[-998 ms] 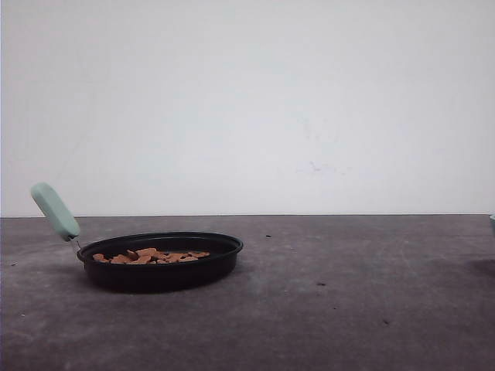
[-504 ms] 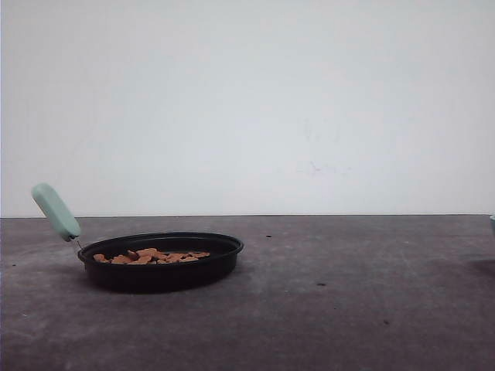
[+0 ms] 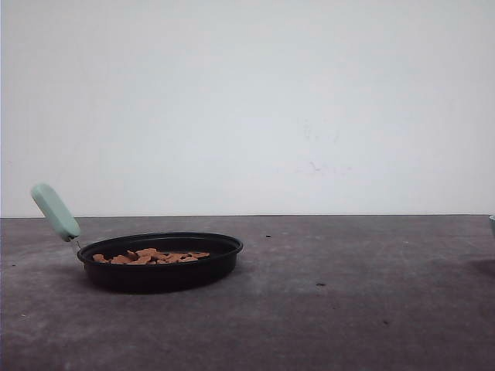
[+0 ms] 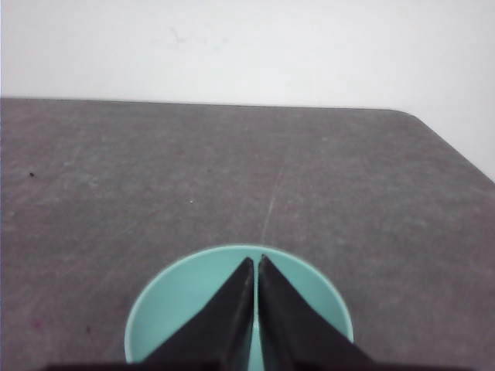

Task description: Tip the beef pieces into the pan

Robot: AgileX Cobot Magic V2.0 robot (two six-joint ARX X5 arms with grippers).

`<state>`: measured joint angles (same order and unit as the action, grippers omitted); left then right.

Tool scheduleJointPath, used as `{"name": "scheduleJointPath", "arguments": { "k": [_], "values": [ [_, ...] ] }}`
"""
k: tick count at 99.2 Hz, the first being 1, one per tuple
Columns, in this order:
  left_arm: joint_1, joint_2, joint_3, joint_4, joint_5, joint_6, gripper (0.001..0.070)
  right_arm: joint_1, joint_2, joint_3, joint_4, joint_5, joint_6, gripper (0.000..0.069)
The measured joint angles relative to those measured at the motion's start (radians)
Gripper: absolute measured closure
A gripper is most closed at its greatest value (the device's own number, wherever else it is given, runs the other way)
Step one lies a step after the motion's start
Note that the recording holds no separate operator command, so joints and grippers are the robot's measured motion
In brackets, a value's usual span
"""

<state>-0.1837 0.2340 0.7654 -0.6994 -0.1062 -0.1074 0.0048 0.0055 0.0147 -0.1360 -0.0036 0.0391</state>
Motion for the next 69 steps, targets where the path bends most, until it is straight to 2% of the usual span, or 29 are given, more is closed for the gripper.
{"name": "scheduleJointPath", "arguments": {
  "k": [9, 69],
  "values": [
    [0.000, 0.000, 0.000, 0.000, 0.000, 0.000, 0.0685, 0.000, 0.001, 0.000, -0.035, -0.005, 0.008, 0.0687],
    [0.000, 0.000, 0.000, 0.000, 0.000, 0.000, 0.0685, 0.001, 0.000, 0.000, -0.032, 0.001, 0.011, 0.0687]
  ]
}}
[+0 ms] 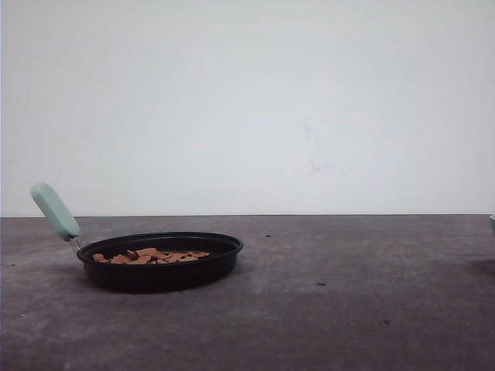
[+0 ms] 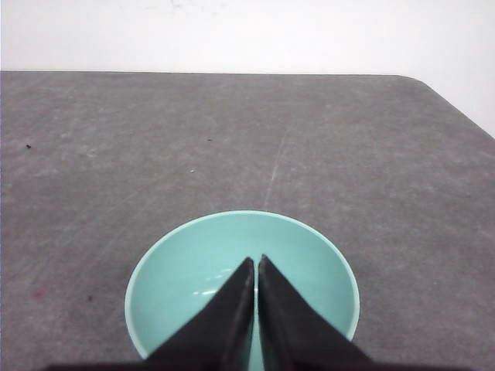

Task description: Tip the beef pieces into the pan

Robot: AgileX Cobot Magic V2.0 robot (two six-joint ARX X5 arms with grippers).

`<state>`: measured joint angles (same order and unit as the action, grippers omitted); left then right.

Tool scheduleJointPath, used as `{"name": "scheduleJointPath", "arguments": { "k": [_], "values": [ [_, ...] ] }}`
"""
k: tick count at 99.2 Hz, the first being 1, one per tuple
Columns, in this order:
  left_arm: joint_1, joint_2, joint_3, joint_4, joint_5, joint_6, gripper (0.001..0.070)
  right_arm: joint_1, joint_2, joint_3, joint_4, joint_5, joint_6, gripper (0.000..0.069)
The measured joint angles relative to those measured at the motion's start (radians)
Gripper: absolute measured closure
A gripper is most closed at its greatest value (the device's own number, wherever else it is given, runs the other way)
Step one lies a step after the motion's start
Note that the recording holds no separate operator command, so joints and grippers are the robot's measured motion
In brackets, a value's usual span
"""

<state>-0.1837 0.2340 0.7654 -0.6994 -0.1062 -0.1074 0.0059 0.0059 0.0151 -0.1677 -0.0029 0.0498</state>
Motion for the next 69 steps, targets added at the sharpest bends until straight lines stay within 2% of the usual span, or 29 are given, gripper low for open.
{"name": "scheduleJointPath", "arguments": {
  "k": [26, 38, 47, 57, 69],
  "values": [
    [0.000, 0.000, 0.000, 0.000, 0.000, 0.002, 0.0685, 0.000, 0.000, 0.000, 0.000, 0.000, 0.000, 0.0687],
    [0.000, 0.000, 0.000, 0.000, -0.020, 0.065, 0.0685, 0.000, 0.000, 0.000, 0.000, 0.000, 0.000, 0.0687],
    [0.000, -0.014, -0.010, 0.008, -0.021, 0.092, 0.0685, 0.000, 0.000, 0.000, 0.000, 0.000, 0.000, 0.0687],
    [0.000, -0.064, -0.104, 0.071, -0.023, 0.101, 0.0685, 0.000, 0.000, 0.000, 0.000, 0.000, 0.000, 0.0687],
    [0.000, -0.152, -0.326, 0.163, -0.023, 0.085, 0.0685, 0.000, 0.000, 0.000, 0.000, 0.000, 0.000, 0.0687]
  ]
}}
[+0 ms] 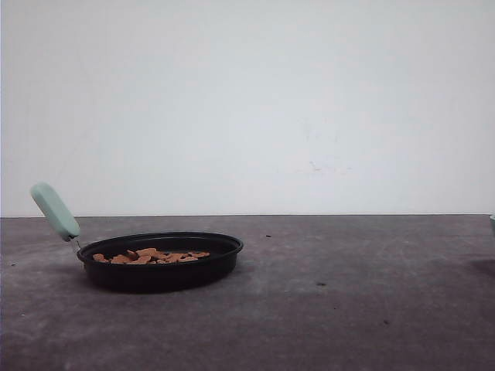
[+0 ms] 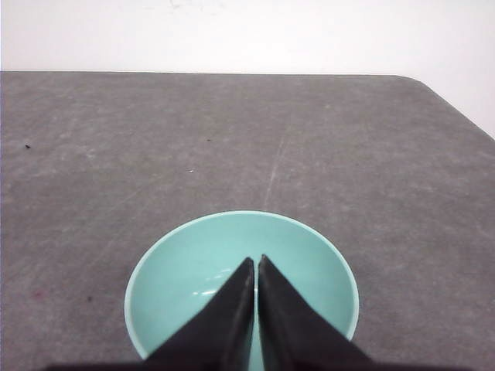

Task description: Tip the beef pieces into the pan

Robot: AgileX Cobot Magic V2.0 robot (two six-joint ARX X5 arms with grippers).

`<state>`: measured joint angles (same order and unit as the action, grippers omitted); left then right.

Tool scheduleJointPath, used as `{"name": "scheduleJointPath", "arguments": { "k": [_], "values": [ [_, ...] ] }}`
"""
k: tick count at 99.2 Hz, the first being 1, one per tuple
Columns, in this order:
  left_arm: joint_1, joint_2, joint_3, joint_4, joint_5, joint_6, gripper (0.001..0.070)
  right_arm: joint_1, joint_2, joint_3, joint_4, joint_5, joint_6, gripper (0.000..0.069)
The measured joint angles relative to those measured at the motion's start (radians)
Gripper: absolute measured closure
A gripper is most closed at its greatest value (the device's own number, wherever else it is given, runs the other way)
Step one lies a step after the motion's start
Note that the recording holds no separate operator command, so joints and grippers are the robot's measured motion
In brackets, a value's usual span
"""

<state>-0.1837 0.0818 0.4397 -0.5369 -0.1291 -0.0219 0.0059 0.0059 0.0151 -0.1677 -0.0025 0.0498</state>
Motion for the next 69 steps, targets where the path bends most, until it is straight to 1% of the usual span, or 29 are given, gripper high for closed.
{"name": "scheduleJointPath", "arguments": {
  "k": [8, 18, 24, 29, 43, 54, 65, 69],
  "values": [
    [0.003, -0.078, -0.156, 0.025, 0.001, -0.055, 0.0685, 0.000, 0.000, 0.000, 0.000, 0.000, 0.000, 0.0687],
    [0.011, -0.071, -0.267, 0.027, -0.001, -0.129, 0.0685, 0.000, 0.000, 0.000, 0.000, 0.000, 0.000, 0.0687],
    [0.011, -0.072, -0.303, 0.023, 0.000, -0.149, 0.0685, 0.000, 0.000, 0.000, 0.001, 0.002, 0.000, 0.0687],
    [0.011, -0.074, -0.314, 0.028, 0.000, -0.155, 0.0685, 0.000, 0.000, 0.000, 0.000, 0.002, 0.000, 0.0687],
    [0.011, -0.077, -0.322, 0.058, -0.003, -0.140, 0.0685, 0.000, 0.000, 0.000, 0.000, 0.002, 0.000, 0.0687],
    [0.011, -0.077, -0.323, 0.066, 0.008, -0.092, 0.0685, 0.000, 0.000, 0.000, 0.000, 0.002, 0.000, 0.0687],
    [0.011, -0.077, -0.324, 0.069, 0.056, -0.030, 0.0685, 0.000, 0.000, 0.000, 0.000, 0.002, 0.000, 0.0687],
    [0.011, -0.077, -0.324, 0.069, 0.061, -0.007, 0.0685, 0.000, 0.000, 0.000, 0.000, 0.002, 0.000, 0.0687]
  ]
}}
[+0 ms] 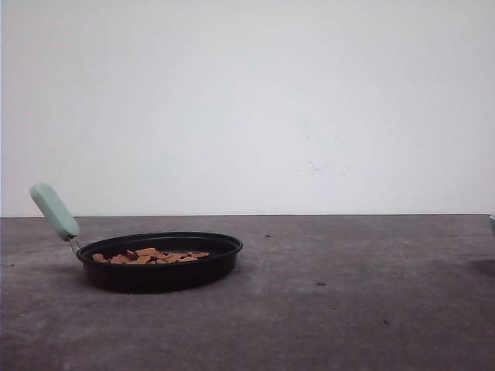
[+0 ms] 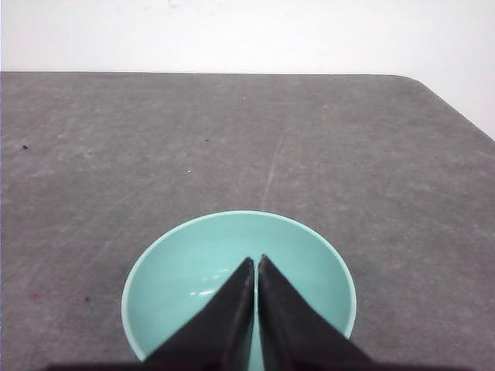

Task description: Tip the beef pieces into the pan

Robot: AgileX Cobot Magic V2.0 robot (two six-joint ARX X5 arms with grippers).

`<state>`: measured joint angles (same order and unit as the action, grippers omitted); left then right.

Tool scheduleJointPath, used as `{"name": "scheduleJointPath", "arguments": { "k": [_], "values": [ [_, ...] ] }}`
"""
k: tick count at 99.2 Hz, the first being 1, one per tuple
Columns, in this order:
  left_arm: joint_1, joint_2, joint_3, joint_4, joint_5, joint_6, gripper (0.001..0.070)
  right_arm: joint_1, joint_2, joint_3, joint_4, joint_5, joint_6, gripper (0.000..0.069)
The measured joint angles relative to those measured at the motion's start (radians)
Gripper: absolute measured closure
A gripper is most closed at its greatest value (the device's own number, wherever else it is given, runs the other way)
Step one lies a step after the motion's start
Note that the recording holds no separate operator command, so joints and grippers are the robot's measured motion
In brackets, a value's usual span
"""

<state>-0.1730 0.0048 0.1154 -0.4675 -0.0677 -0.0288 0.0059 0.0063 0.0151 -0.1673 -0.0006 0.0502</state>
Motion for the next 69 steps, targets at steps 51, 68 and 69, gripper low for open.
{"name": "scheduleJointPath", "arguments": {
  "k": [51, 68, 69],
  "values": [
    [0.000, 0.000, 0.000, 0.000, 0.005, 0.037, 0.0685, 0.000, 0.000, 0.000, 0.000, 0.000, 0.000, 0.0687],
    [0.000, 0.000, 0.000, 0.000, 0.005, 0.037, 0.0685, 0.000, 0.000, 0.000, 0.000, 0.000, 0.000, 0.0687],
    [0.000, 0.000, 0.000, 0.000, 0.005, 0.037, 0.0685, 0.000, 0.000, 0.000, 0.000, 0.000, 0.000, 0.0687]
  ]
}}
